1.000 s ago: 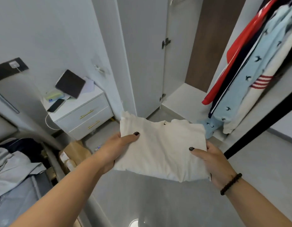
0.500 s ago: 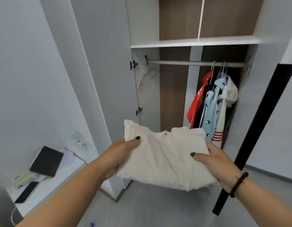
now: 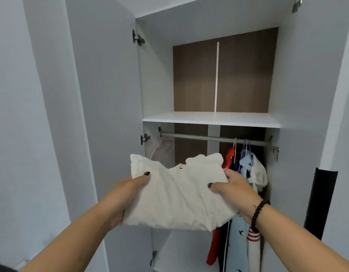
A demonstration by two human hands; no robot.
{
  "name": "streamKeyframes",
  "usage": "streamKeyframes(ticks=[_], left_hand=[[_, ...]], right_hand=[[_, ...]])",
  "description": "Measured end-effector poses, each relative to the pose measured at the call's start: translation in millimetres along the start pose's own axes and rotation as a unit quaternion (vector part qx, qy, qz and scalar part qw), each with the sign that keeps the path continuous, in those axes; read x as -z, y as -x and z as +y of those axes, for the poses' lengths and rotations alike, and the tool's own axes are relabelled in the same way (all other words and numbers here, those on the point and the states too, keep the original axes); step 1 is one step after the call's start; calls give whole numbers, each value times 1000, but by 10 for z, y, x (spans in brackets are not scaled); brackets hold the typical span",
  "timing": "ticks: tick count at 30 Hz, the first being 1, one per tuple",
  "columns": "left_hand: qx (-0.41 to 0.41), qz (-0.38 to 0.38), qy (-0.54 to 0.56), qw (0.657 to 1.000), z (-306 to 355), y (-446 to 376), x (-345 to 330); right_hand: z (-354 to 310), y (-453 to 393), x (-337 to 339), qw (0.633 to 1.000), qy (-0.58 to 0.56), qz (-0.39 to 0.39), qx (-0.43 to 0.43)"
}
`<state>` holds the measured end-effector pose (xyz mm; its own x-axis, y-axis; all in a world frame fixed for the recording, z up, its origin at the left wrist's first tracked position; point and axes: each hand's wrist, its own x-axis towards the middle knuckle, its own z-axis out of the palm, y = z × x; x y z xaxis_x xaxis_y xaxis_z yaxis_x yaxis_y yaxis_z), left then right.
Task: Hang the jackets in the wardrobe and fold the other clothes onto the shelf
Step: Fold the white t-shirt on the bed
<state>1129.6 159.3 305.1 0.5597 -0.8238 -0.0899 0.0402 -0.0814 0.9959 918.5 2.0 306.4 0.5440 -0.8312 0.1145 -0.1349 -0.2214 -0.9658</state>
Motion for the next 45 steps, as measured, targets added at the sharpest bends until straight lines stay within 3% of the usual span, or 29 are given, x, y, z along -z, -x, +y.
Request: streamKeyframes(ticks=[13, 22, 27, 33, 41, 45], left_hand=[[-104, 78, 68, 989, 798, -1597, 153], [-118, 0, 62, 991, 1167, -2737, 528], [-136, 3, 50, 989, 1239, -3481, 594], [-146, 8, 81, 986, 1383, -4185, 478], [-158, 57, 117, 979, 1460, -5049, 324], [-142, 110, 135, 974, 1483, -5417, 209]], right_hand=[[-829, -2120, -176, 988, 73, -5, 133], [-1030, -3466, -435, 961, 195, 26, 193], [-1188, -4171, -492, 932, 283, 71, 213], [-1330, -4982, -460, 871, 432, 83, 218], [-1524, -6241, -375, 810, 523, 66, 255], [-1555, -6843, -442, 789, 564, 19, 245]])
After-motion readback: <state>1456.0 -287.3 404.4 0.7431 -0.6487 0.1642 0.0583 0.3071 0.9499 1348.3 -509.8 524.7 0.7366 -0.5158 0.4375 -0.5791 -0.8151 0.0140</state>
